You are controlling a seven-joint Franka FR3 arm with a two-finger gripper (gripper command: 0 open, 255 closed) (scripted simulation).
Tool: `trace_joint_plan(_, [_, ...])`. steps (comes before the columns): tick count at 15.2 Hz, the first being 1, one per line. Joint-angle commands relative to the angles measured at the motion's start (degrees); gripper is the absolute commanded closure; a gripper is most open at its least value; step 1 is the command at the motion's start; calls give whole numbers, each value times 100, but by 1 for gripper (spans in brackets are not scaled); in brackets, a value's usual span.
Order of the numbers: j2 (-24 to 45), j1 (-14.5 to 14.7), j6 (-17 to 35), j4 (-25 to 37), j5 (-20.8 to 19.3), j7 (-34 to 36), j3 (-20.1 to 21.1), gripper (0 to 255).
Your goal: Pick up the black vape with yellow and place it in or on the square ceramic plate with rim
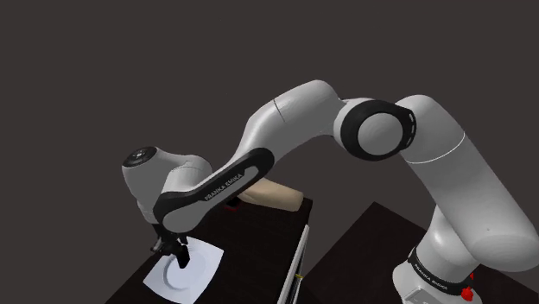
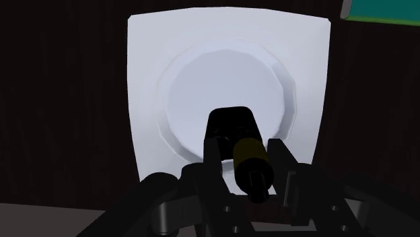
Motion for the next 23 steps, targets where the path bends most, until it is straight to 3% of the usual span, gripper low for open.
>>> trace_joint_plan(1, [78, 8, 99, -20, -31, 18, -26, 255])
trace_joint_plan(12, [260, 41, 268, -10, -91, 53, -81, 255])
trace_joint_plan(13, [260, 41, 268, -10, -91, 53, -81, 0])
trace_joint_plan(18, [260, 41, 268, -10, -91, 53, -81, 0])
trace_joint_plan(23, [-140, -3, -182, 48, 55, -22, 48, 0])
